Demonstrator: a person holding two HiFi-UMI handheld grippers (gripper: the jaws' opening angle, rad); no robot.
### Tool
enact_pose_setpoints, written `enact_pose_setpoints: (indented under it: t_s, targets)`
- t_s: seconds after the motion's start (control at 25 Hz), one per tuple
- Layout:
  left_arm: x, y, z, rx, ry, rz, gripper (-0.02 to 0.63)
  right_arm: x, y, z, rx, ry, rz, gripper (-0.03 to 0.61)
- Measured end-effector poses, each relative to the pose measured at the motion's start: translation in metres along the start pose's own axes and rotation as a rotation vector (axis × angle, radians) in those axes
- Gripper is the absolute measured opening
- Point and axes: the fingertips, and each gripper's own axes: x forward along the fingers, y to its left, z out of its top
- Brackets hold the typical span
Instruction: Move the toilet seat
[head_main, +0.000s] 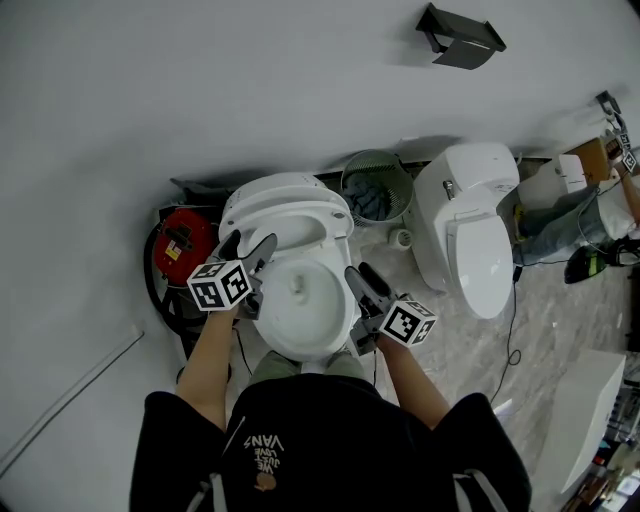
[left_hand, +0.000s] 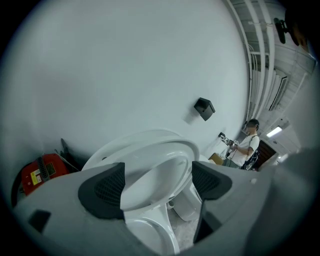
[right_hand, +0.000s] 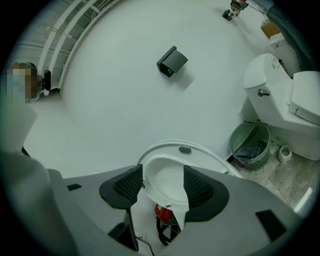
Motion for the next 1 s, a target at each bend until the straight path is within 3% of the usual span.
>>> enact_pose_setpoints:
  t_s: [0.76,1.0]
  targets:
    - [-0.02,0.0,0.017,0.053,-0.065,0.07,0.426,0.003,0.005,0.001,-0.021,0.044,0.025,0.244]
    - [-0.044,-0.005,0.025,0.139,-0.133,0.136,0.338,0.004,0.01,0.002,-0.049,0.058,0.043,0.239]
